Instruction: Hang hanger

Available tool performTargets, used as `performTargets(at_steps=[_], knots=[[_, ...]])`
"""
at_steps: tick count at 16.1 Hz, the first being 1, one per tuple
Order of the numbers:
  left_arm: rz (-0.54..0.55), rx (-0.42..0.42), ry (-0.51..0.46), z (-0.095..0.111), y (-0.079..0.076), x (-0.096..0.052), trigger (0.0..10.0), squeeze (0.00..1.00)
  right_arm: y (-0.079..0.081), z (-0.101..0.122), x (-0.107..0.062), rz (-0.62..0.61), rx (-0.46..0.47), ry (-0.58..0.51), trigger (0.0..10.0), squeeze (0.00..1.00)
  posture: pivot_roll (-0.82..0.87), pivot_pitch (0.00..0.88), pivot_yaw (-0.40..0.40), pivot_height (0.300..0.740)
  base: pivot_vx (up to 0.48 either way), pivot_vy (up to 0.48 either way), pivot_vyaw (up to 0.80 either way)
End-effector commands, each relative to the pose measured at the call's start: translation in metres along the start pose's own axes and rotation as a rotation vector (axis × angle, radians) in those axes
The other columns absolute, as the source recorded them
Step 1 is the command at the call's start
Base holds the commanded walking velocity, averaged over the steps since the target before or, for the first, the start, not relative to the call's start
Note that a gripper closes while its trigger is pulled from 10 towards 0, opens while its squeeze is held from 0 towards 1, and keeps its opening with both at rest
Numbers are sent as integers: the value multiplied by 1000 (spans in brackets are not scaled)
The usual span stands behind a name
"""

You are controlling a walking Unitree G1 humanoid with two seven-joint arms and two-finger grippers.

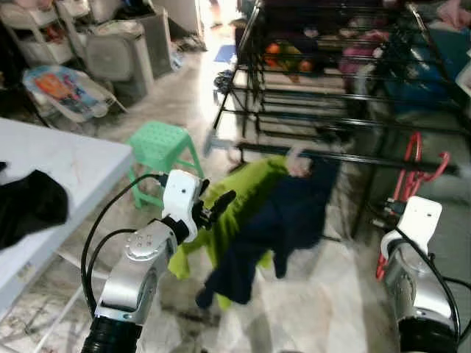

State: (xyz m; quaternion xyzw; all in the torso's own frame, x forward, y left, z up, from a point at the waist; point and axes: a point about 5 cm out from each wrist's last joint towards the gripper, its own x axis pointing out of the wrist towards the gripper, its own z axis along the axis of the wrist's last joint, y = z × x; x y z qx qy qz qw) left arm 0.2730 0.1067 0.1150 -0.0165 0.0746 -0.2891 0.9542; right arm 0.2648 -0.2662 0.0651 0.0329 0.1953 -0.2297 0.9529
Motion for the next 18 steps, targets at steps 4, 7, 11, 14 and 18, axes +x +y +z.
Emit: performTargets(at_steps=[4, 7, 11, 14, 18], knots=[[5, 5, 11, 0, 1, -3, 10000, 0, -4, 7, 7, -30, 9, -10, 10000, 0, -48, 0, 17, 740, 120, 0, 0], [-2, 6, 21, -2, 0, -5, 10000, 0, -8, 6, 8, -54, 6, 2, 10000, 0, -48, 0, 17, 740, 0, 0, 0], [-23, 9, 28, -2, -3, -4, 10000, 0, -16, -7, 18, -30, -47, 190, 10000, 0, -48, 0, 13, 740, 0, 0, 0], [-28, 10, 36, -3, -4, -5, 10000, 0, -21, -7, 25, -15, -28, 262, 10000, 0, -42, 0, 6, 740, 0, 0, 0], [-43, 13, 53, -5, -7, -5, 10000, 0, -23, -12, 24, -13, -26, 281, 10000, 0, -42, 0, 6, 740, 0, 0, 0]])
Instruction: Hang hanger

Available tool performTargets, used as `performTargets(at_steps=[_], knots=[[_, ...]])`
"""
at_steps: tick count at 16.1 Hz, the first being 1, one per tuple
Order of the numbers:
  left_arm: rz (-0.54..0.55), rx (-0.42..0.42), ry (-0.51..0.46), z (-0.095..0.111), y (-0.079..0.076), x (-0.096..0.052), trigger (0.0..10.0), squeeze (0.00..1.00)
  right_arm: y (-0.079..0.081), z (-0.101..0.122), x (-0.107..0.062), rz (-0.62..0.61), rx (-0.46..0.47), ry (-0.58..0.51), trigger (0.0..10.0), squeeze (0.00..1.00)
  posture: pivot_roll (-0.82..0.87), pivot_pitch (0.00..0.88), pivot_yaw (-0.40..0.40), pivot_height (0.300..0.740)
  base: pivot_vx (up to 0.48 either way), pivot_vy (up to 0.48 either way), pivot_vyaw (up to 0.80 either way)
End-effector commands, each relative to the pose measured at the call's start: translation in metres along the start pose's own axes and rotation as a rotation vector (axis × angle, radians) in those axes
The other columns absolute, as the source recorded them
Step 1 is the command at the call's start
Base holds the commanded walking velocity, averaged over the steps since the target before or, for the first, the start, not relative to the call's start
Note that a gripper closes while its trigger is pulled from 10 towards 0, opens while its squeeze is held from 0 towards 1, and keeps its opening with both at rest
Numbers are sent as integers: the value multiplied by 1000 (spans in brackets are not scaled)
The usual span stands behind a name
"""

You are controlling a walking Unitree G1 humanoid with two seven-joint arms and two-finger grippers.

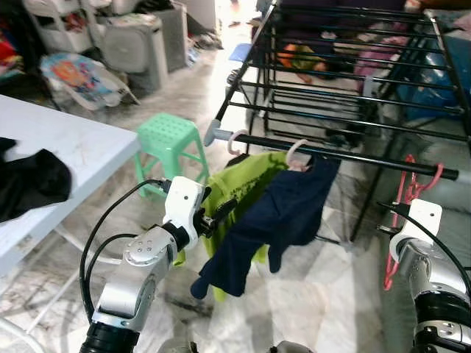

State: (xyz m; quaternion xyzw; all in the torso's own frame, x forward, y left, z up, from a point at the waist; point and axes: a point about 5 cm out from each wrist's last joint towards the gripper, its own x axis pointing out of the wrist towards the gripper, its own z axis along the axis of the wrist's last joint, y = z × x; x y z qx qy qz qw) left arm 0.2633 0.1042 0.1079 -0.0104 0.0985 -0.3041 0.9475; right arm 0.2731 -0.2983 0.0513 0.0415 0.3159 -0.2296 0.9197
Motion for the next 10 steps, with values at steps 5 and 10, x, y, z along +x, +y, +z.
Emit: performTargets(at_steps=[5, 10], knots=[[-22, 20, 18, 1, -2, 0, 10000, 0, 2, -11, -1, 15, -4, 27, 10000, 1000, -44, 0, 6, 740, 0, 0, 0], [-16, 27, 20, 1, -3, -1, 10000, 0, -5, 12, -24, -69, -86, -276, 10000, 1000, -44, 0, 17, 740, 0, 0, 0]])
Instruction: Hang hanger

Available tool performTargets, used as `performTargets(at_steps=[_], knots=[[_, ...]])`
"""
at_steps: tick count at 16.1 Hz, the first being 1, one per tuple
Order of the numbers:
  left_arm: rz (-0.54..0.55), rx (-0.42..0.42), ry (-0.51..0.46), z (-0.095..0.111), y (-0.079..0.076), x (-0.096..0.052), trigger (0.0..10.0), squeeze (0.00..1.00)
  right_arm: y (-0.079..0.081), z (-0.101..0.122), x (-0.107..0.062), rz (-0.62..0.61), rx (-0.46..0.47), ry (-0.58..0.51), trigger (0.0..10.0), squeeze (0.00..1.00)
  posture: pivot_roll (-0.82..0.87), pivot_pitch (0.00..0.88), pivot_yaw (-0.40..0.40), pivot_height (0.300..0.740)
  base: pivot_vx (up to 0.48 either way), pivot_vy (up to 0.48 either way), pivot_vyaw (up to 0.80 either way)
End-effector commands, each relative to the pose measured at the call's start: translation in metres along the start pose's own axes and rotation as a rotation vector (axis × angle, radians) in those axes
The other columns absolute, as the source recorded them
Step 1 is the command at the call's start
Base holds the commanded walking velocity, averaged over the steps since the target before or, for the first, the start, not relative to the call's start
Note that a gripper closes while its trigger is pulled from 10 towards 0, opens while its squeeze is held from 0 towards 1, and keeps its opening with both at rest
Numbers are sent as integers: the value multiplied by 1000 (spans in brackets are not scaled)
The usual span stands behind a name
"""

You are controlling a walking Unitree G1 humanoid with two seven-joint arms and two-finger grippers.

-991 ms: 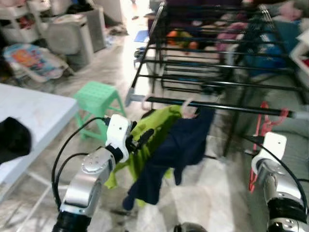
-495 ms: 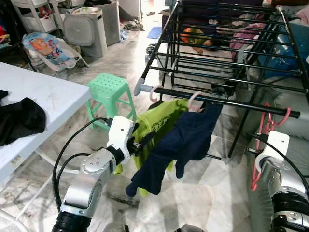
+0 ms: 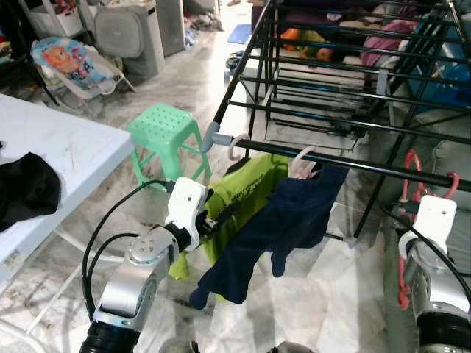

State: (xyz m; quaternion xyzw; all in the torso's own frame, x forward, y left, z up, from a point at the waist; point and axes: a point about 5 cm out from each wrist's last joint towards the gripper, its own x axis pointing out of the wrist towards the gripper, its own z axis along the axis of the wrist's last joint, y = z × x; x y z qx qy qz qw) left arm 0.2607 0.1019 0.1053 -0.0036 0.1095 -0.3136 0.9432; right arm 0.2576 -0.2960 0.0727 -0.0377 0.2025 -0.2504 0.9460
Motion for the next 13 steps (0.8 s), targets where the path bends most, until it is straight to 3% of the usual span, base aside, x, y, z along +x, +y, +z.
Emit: performTargets(at_steps=[1, 2, 5, 8, 9, 11, 12, 13], knots=[[30, 31, 3, 2, 2, -4, 10000, 0, 2, 4, -10, -3, -9, -52, 10000, 1000, -44, 0, 21, 740, 0, 0, 0], [66, 44, 8, 1, 6, -7, 10000, 0, 3, 5, -18, -1, 42, -97, 10000, 1000, -47, 0, 20, 740, 0, 0, 0], [147, 36, -25, 3, 15, -12, 10000, 0, 2, 1, -41, -17, 41, -166, 10000, 1000, -51, 0, 16, 740, 0, 0, 0], [170, 35, -38, 2, 9, -17, 10000, 0, 6, 12, -56, 9, -36, -280, 10000, 1000, -52, 0, 26, 740, 0, 0, 0], [162, 31, -35, 2, 8, -17, 10000, 0, 9, 14, -58, 15, -49, -290, 10000, 894, -49, 0, 28, 740, -251, 0, 0], [156, 34, -43, 5, 5, -14, 10000, 0, 13, 10, -60, 21, -44, -282, 10000, 278, -40, 1, 29, 740, -307, 0, 0], [154, 36, -50, 8, 5, -12, 10000, 0, 15, 7, -61, 28, -41, -273, 10000, 133, -41, 5, 32, 740, -379, 0, 0], [152, 36, -51, 8, 4, -12, 10000, 0, 17, 7, -62, 34, -42, -270, 10000, 86, -41, 5, 32, 740, -379, 0, 0]])
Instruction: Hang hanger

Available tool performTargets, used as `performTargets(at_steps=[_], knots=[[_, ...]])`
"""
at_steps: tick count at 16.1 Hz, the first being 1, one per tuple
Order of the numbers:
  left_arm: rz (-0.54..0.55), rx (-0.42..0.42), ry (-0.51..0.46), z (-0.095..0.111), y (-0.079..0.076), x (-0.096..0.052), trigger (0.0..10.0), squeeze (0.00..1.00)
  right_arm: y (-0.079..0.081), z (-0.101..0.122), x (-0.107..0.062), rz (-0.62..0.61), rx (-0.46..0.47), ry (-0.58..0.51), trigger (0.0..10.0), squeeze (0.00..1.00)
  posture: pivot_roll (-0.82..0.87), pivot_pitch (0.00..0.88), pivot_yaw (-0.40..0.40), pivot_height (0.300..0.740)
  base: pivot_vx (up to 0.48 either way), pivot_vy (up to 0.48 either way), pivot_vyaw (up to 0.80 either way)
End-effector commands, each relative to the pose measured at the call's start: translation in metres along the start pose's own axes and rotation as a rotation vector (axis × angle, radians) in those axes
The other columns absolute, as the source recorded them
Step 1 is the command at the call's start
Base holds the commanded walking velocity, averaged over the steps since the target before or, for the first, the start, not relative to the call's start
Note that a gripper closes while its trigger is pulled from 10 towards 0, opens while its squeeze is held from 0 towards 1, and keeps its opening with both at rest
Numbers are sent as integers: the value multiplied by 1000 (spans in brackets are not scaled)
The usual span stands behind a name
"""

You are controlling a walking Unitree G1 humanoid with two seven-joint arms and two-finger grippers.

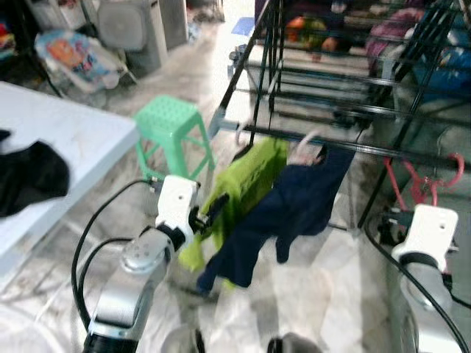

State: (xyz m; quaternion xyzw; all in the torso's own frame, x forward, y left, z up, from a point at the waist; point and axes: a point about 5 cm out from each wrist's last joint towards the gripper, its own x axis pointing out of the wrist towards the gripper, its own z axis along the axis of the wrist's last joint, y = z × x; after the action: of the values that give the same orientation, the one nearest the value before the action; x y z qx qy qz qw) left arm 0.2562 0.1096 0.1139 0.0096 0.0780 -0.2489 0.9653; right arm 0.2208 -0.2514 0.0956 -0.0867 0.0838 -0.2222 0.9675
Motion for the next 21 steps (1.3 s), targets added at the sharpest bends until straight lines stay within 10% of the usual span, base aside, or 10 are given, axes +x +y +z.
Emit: performTargets(at_steps=[1, 9, 16, 21], knots=[[3, 19, 11, -3, 1, 2, 10000, 0, 1, -7, 0, -5, 9, 23, 10000, 47, -23, 0, 27, 740, -386, 0, 0], [110, 46, -93, 20, 13, 15, 10000, 0, 43, 18, 42, 144, 30, -13, 10000, 0, 17, 0, -16, 740, -335, 0, 0], [490, 144, -20, -20, 43, -27, 10000, 0, 37, -8, 10, 212, 73, 42, 10000, 0, -25, 0, 5, 740, 0, 0, 0], [516, 147, -14, -26, 43, -32, 10000, 0, 42, -3, 13, 232, 46, 38, 10000, 0, -23, 0, 14, 740, 0, 0, 0]])
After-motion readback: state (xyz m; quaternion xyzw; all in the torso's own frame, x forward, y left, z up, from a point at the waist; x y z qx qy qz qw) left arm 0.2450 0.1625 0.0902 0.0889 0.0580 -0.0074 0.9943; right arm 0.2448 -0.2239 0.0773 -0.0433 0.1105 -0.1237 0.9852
